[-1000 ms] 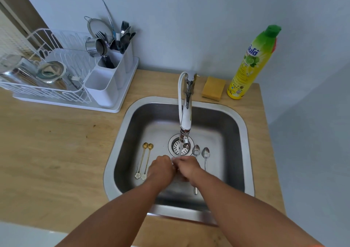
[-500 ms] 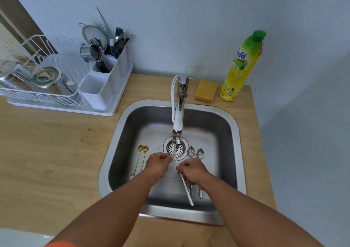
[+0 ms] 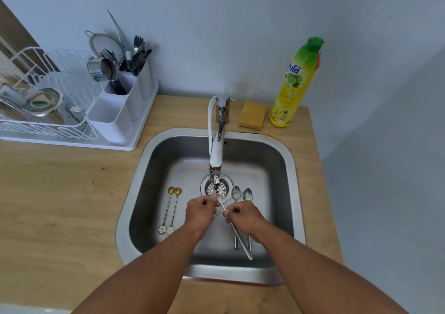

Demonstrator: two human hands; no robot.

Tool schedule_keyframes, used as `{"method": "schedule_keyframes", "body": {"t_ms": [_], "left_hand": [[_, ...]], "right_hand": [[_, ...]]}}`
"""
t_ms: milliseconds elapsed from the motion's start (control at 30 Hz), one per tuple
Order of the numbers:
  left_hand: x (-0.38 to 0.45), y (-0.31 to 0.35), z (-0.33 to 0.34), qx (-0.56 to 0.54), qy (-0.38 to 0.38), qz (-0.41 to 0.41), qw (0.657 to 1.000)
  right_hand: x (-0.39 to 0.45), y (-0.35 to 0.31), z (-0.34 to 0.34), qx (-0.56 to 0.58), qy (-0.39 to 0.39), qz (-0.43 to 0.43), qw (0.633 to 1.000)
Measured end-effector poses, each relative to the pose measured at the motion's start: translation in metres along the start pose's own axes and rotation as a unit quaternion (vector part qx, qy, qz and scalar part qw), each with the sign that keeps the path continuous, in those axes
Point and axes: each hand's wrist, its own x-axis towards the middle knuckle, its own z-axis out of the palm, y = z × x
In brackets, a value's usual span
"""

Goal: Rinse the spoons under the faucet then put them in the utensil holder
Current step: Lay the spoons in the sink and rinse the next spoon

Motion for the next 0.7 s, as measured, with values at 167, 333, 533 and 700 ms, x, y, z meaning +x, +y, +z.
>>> {"method": "schedule_keyframes", "body": {"t_ms": [167,333,533,700], "left_hand": [[-0.001,-0.006,0.001,-0.060,0.007,-0.010,0.998],[0.000,-0.001,0.005,-0.091,0.048,-0.024,0.994],[0.002,-0.006,0.004,-0.081,0.007,-0.025,0.996],[0.005,-0.013,-0.004,-0.145,-0.072,-0.063,0.985]], "right_hand": [[0.002,-0.006,0.002,-0.040,-0.002,-0.037,0.999],[0.000,-0.004,0.006,-0.020,-0.006,-0.042,0.999],[-0.002,-0.003,0.005,0.006,0.012,-0.044,0.999],[-0.006,-0.004,0.004,0.075,-0.029,-0.030,0.996]]}}
